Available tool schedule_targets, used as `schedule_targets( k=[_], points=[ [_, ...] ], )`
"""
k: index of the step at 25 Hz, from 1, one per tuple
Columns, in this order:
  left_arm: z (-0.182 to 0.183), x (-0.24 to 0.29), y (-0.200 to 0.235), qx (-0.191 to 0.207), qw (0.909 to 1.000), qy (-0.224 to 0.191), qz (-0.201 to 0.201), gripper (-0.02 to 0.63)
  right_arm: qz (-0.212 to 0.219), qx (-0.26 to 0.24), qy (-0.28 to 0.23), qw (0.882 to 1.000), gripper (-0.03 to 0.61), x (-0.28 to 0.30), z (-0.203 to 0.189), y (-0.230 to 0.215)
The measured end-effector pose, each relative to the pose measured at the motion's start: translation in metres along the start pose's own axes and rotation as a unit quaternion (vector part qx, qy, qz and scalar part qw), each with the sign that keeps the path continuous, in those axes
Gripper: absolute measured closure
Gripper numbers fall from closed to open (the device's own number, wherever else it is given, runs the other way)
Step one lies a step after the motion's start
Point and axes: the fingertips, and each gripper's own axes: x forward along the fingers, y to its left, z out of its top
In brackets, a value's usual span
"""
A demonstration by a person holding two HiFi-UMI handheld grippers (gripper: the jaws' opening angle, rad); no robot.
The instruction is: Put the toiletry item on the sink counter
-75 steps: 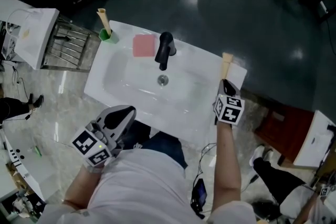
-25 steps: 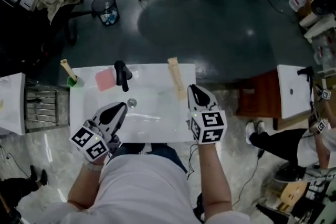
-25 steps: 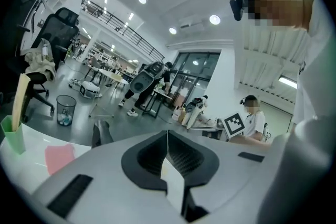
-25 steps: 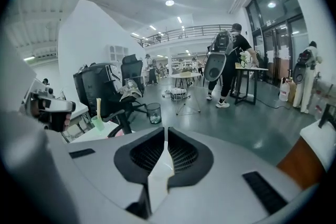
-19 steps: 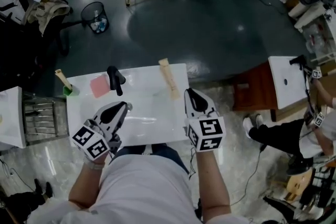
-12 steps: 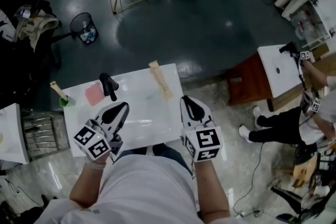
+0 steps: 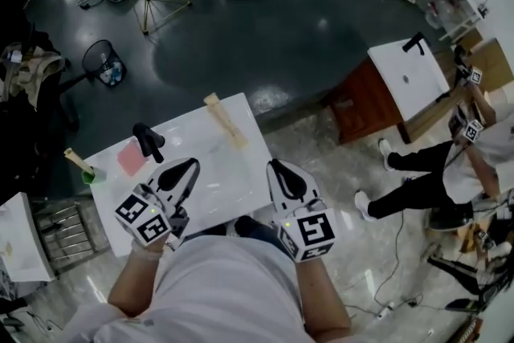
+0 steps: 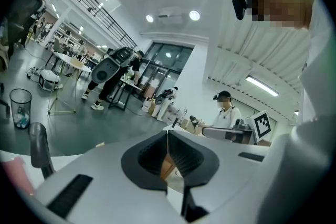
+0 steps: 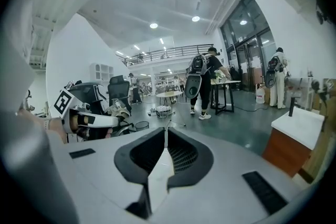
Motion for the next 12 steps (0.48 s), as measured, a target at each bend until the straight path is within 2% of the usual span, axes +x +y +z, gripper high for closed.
schedule_targets(
  k=[5,12],
  points=[
    [-0.001,0.004,-0.011,0.006,0.9997,0.009,-0.02,0.594,-0.008,0.006,-0.013,1.0,0.545,-0.01,-0.001,-0.002],
    [-0.002,-0.002,-0.015,0.014,0.9995,0.008,-0.025,0.594,0.0,-0.005,-0.018,1.0,0.545,-0.012,-0.002,0.007]
  ],
)
